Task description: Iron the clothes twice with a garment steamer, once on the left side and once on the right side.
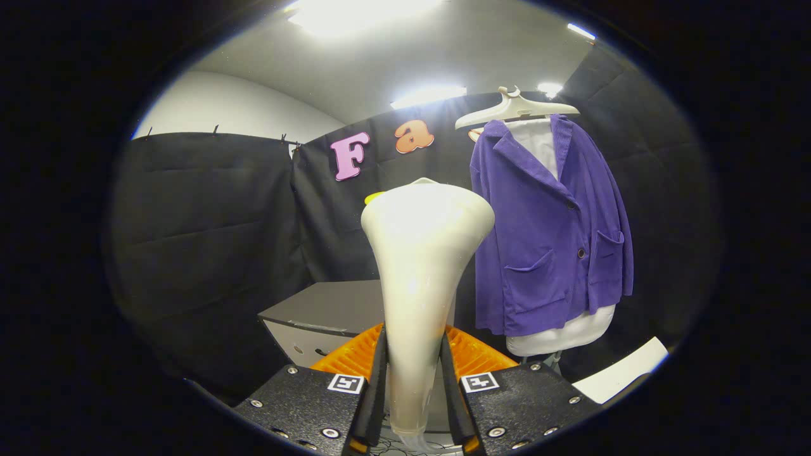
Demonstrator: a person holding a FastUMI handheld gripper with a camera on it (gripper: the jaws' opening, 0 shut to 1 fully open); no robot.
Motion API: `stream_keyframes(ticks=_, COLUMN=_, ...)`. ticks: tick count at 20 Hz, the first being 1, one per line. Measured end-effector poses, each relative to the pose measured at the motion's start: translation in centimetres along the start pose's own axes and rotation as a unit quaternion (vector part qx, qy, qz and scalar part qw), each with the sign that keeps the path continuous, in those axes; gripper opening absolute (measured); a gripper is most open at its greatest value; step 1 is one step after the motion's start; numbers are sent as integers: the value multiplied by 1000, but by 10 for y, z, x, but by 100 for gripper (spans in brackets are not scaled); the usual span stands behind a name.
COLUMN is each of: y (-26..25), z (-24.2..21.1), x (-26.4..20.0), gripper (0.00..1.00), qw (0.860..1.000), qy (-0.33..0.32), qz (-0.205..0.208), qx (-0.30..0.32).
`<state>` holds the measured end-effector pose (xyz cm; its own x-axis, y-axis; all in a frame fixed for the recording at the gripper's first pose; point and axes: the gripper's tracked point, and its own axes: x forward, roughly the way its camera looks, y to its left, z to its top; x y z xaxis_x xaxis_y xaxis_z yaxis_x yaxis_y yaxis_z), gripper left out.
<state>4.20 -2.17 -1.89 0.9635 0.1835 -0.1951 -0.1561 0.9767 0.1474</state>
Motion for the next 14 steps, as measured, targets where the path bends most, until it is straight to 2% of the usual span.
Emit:
stream_keyframes(ticks=7, y=-35, z=91, x=9, gripper=41, qw=998, qy=-63, qz=-1, qx=-10)
stream_keyframes(ticks=14, y=-73, z=167, x=41, gripper=41, qw=993, qy=-121, qz=-1, qx=-3)
